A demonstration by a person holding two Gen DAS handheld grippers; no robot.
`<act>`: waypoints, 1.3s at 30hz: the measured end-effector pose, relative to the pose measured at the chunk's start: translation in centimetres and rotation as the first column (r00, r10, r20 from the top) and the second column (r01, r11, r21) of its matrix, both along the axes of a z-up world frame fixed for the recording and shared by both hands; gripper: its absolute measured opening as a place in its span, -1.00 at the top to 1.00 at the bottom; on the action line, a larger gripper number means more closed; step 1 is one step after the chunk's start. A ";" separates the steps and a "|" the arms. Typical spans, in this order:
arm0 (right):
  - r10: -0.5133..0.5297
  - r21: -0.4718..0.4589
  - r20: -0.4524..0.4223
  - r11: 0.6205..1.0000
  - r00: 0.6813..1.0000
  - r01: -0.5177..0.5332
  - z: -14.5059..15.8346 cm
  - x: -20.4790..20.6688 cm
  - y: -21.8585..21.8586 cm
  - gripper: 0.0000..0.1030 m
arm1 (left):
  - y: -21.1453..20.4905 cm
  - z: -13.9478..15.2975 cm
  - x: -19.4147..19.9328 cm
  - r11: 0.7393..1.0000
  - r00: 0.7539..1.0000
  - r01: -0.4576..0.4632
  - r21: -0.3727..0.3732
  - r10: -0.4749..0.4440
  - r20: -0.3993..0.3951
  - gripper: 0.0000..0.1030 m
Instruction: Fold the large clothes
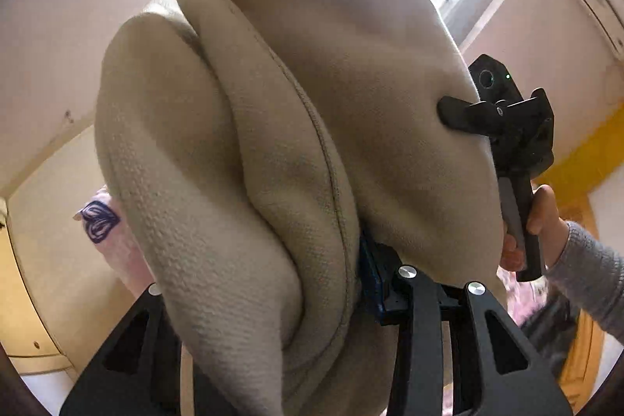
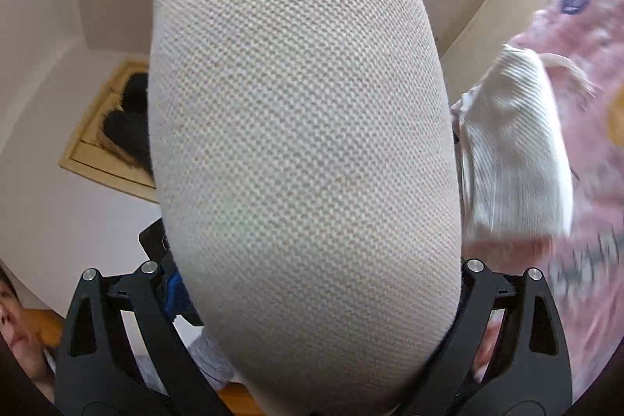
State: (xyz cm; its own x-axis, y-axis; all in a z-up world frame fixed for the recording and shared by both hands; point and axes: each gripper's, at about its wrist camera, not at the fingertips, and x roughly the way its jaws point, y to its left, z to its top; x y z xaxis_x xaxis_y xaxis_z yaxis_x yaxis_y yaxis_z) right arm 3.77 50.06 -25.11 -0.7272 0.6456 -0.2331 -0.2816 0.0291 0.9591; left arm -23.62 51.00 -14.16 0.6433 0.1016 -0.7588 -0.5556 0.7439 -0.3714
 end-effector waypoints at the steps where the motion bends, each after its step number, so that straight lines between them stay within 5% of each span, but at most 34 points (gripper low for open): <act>1: 0.039 -0.012 0.007 0.999 0.999 -0.039 -1.3 -0.2 3.2 -0.77 | 2.5 -1.6 0.0 1.000 1.000 -0.020 -0.012 0.020 -0.007 0.27; 5: 0.135 -0.061 0.012 0.989 0.991 -0.134 -9.7 1.3 11.9 -0.77 | 11.3 -9.7 0.5 0.993 0.995 -0.086 -0.083 0.082 -0.053 0.27; 10: 0.222 -0.212 -0.037 0.951 0.974 -0.224 -25.4 1.8 21.1 -0.76 | 19.5 -22.5 1.5 0.969 0.983 -0.141 -0.201 0.113 -0.143 0.27; 13: 0.237 -0.347 -0.055 0.906 0.970 -0.241 -35.0 0.7 23.5 -0.76 | 22.2 -30.9 2.1 0.936 0.968 -0.186 -0.298 0.123 -0.218 0.27; 16: 0.248 -0.327 -0.058 0.910 0.967 -0.253 -38.9 0.6 24.1 -0.77 | 22.8 -36.2 1.3 0.907 0.967 -0.218 -0.360 0.150 -0.207 0.22; 19: 0.274 -0.309 -0.066 0.909 0.960 -0.281 -39.0 1.1 24.4 -0.77 | 24.6 -38.3 -0.6 0.843 0.964 -0.265 -0.469 0.234 -0.124 -0.18; 21: 0.279 -0.327 -0.041 0.904 0.959 -0.277 -38.5 1.8 24.1 -0.77 | 25.0 -39.1 -1.8 0.791 0.961 -0.262 -0.553 0.269 -0.072 -0.18; 26: 0.211 -0.398 0.049 0.901 0.976 -0.175 -36.3 3.6 22.2 -0.77 | 23.7 -37.8 -4.2 0.801 0.962 -0.269 -0.535 0.254 -0.103 -0.18; 29: 0.114 -0.419 0.165 0.907 0.980 -0.035 -32.5 4.6 19.7 -0.77 | 24.5 -37.7 -3.6 0.796 0.954 -0.301 -0.525 0.254 -0.161 -0.18; 31: 0.047 -0.347 0.321 0.935 0.946 0.071 -28.6 4.2 19.0 -0.77 | 25.1 -36.6 -4.2 0.820 0.943 -0.331 -0.468 0.264 -0.204 -0.18; 35: -0.074 -0.077 0.623 0.985 0.779 0.155 -20.5 -1.1 17.5 -0.77 | 26.6 -30.6 -3.6 0.878 0.917 -0.380 -0.291 0.315 -0.246 -0.09; 38: -0.081 -0.021 0.728 0.990 0.681 0.141 -19.9 -6.7 17.4 -0.76 | 25.0 -25.0 -0.8 0.911 0.929 -0.364 -0.192 0.340 -0.147 -0.09; 39: -0.074 -0.026 0.747 0.990 0.661 0.141 -20.0 -8.1 17.6 -0.59 | 25.0 -23.3 1.2 0.926 0.933 -0.351 -0.138 0.335 -0.130 -0.10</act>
